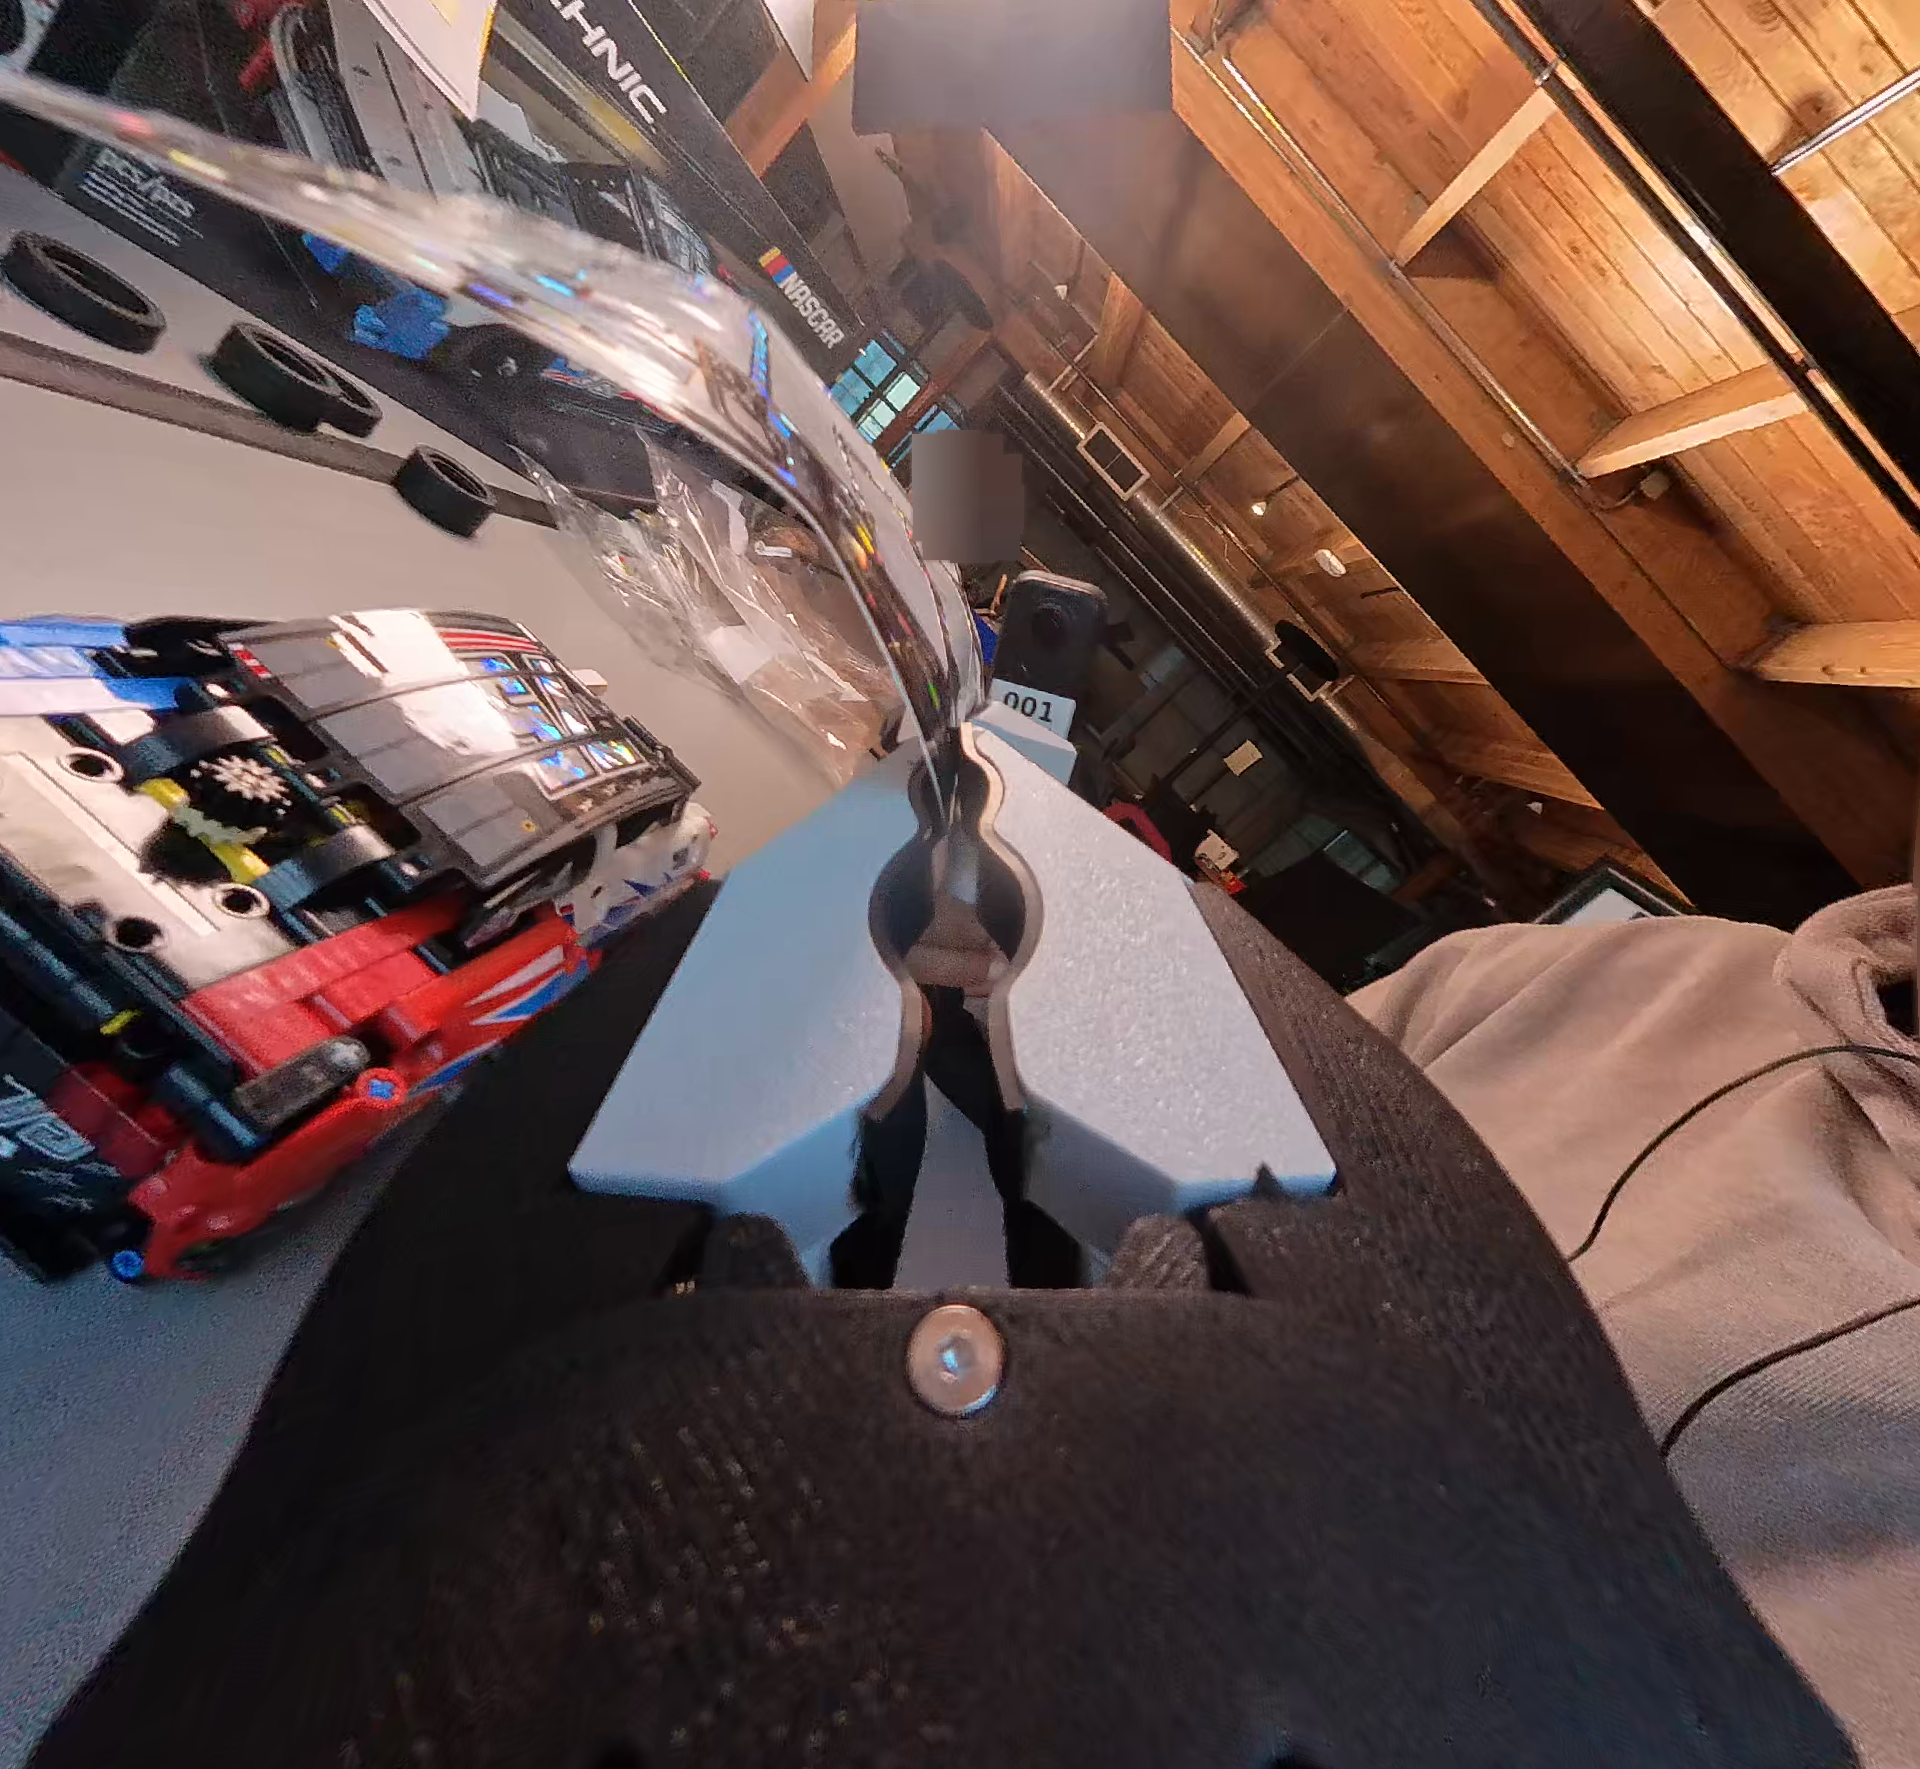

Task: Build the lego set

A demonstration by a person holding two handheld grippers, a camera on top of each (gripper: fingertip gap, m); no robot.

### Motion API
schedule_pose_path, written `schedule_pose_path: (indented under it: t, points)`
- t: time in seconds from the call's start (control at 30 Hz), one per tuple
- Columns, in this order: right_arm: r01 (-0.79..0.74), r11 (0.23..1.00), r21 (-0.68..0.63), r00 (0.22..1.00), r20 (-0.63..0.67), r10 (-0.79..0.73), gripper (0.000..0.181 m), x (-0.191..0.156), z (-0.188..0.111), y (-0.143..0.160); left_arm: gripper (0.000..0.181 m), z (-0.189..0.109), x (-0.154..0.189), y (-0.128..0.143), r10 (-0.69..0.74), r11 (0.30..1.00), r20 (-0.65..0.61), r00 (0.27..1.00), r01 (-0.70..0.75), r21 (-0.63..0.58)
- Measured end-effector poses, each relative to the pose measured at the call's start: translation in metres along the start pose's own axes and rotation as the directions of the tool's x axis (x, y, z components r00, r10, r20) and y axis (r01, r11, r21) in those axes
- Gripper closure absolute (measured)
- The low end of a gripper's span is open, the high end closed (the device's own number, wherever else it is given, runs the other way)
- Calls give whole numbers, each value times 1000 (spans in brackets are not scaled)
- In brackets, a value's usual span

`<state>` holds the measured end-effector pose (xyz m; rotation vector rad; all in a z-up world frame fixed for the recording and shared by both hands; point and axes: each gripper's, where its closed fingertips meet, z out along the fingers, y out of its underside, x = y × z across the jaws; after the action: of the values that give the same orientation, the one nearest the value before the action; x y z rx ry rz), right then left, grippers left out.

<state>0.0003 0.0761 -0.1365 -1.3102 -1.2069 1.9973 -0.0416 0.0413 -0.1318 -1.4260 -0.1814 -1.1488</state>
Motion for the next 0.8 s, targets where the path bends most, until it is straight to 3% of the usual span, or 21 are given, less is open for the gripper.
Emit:
schedule_pose_path:
  t: [0.1, 0.4, 0.8]
  points:
    - [3, 1000, 6, 999, -35, -2, 181, 7, -9, -2, 181, -2, -9, -9, 5, 1000, 17, 1000, -5, 23]
    - [-57, 998, -20, 998, -25, 56, 181, 10, -9, 9, 181, -14, -33, 3, -83, 996, 39, 996, 81, 40]
    - [-120, 992, 30, 991, -50, 121, 181, 16, -13, 2, 181, -26, -35, -1, -166, 983, 27, 986, 163, 88]
